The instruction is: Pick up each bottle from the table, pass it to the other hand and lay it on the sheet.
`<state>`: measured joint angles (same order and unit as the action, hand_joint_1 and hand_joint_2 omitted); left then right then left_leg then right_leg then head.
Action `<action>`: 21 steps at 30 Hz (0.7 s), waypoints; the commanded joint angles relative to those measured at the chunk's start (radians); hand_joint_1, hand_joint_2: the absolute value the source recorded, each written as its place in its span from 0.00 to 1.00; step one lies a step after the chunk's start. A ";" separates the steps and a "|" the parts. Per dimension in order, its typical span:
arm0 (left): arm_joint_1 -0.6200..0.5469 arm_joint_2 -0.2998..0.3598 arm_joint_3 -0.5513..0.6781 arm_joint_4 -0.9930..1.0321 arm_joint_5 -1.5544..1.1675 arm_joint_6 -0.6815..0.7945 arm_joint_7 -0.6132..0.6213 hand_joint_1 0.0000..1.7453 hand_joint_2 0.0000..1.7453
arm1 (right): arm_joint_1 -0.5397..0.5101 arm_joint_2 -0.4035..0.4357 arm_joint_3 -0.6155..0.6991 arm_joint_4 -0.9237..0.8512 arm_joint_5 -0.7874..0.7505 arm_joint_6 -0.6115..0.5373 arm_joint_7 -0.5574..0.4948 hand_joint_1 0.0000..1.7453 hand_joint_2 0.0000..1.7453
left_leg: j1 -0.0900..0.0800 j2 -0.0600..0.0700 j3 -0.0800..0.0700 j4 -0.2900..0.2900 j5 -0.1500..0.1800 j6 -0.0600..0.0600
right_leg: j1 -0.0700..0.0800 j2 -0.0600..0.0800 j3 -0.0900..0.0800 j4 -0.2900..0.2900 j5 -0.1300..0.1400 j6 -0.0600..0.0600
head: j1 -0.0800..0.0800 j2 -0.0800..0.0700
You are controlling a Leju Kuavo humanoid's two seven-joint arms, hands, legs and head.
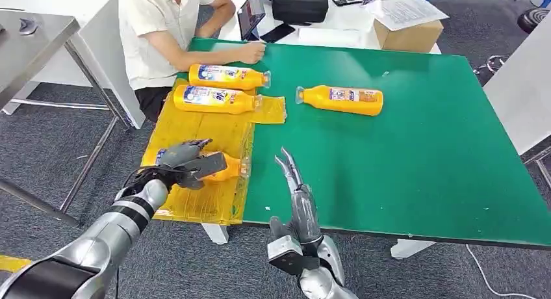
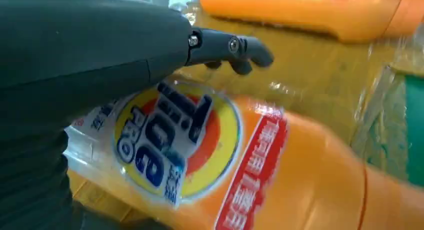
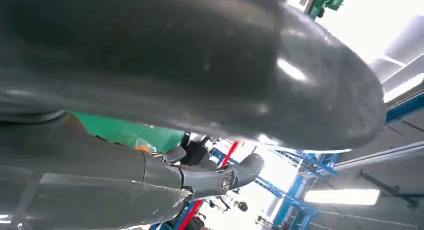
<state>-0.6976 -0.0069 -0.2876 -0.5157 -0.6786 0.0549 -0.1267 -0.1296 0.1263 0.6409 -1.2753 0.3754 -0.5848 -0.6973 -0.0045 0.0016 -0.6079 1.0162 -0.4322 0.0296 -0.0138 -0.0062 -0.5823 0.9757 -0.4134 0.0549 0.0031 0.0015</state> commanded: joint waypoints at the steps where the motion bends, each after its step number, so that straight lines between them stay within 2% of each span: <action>1: -0.043 -0.002 -0.031 0.072 0.026 -0.076 -0.040 0.00 1.00 | -0.041 -0.043 0.039 0.016 -0.020 0.007 -0.001 0.00 0.00 | 0.001 0.000 0.003 0.000 -0.001 -0.002 | 0.001 0.000 0.004 0.000 -0.001 -0.002 | 0.000 0.000; 7: -0.006 -0.016 -0.021 -0.019 0.092 -0.119 -0.110 0.00 1.00 | -0.041 -0.053 0.051 0.015 -0.025 -0.010 -0.001 0.00 0.00 | 0.001 0.000 0.001 0.000 0.000 -0.001 | 0.000 0.000 0.001 0.000 0.000 -0.001 | 0.000 0.000; 10: 0.052 -0.023 -0.020 -0.137 0.136 -0.108 -0.150 0.00 1.00 | -0.035 -0.058 0.052 0.010 -0.025 -0.018 -0.001 0.00 0.00 | 0.001 0.000 0.002 -0.001 -0.001 -0.002 | 0.000 0.000 0.003 -0.001 -0.001 -0.002 | 0.000 0.000; 12: 0.160 -0.045 0.010 -0.338 0.227 -0.034 -0.223 0.00 1.00 | -0.024 -0.062 0.052 0.001 -0.021 -0.024 -0.001 0.00 0.00 | 0.000 -0.001 0.002 -0.001 -0.001 -0.001 | 0.000 0.000 0.002 -0.001 -0.001 -0.002 | 0.000 0.000; 16: 0.179 -0.046 -0.001 -0.376 0.232 -0.031 -0.212 0.00 1.00 | -0.021 -0.062 0.052 -0.001 -0.021 -0.025 -0.001 0.00 0.00 | 0.000 0.000 0.002 -0.001 -0.001 -0.001 | 0.000 0.000 0.002 -0.001 -0.001 -0.001 | 0.001 0.000; 18: 0.241 -0.061 0.013 -0.492 0.299 -0.012 -0.227 0.00 1.00 | -0.013 -0.062 0.050 -0.003 -0.014 -0.031 -0.001 0.00 0.00 | 0.001 0.000 0.004 -0.001 -0.002 -0.002 | 0.001 0.001 0.004 -0.002 -0.002 -0.002 | 0.001 0.000; 19: 0.306 -0.078 0.013 -0.612 0.373 0.004 -0.250 0.00 1.00 | -0.004 -0.063 0.049 -0.008 -0.009 -0.032 -0.001 0.00 0.00 | 0.000 0.000 0.004 -0.002 -0.002 -0.001 | 0.000 0.000 0.004 -0.002 -0.002 -0.002 | 0.000 0.000; 21: 0.306 -0.078 0.013 -0.612 0.373 0.004 -0.250 0.00 1.00 | -0.004 -0.063 0.049 -0.008 -0.009 -0.032 -0.001 0.00 0.00 | 0.000 -0.001 0.000 0.001 -0.002 -0.001 | 0.001 0.000 0.001 -0.001 -0.002 -0.002 | 0.000 0.000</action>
<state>-0.5569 -0.0355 -0.2933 -0.7591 -0.4182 0.0306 -0.3503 -0.1318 0.0999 0.6645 -1.2791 0.3594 -0.6066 -0.6977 -0.0051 0.0012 -0.6092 1.0164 -0.4325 0.0297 -0.0142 -0.0063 -0.5835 0.9752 -0.4138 0.0547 0.0034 0.0015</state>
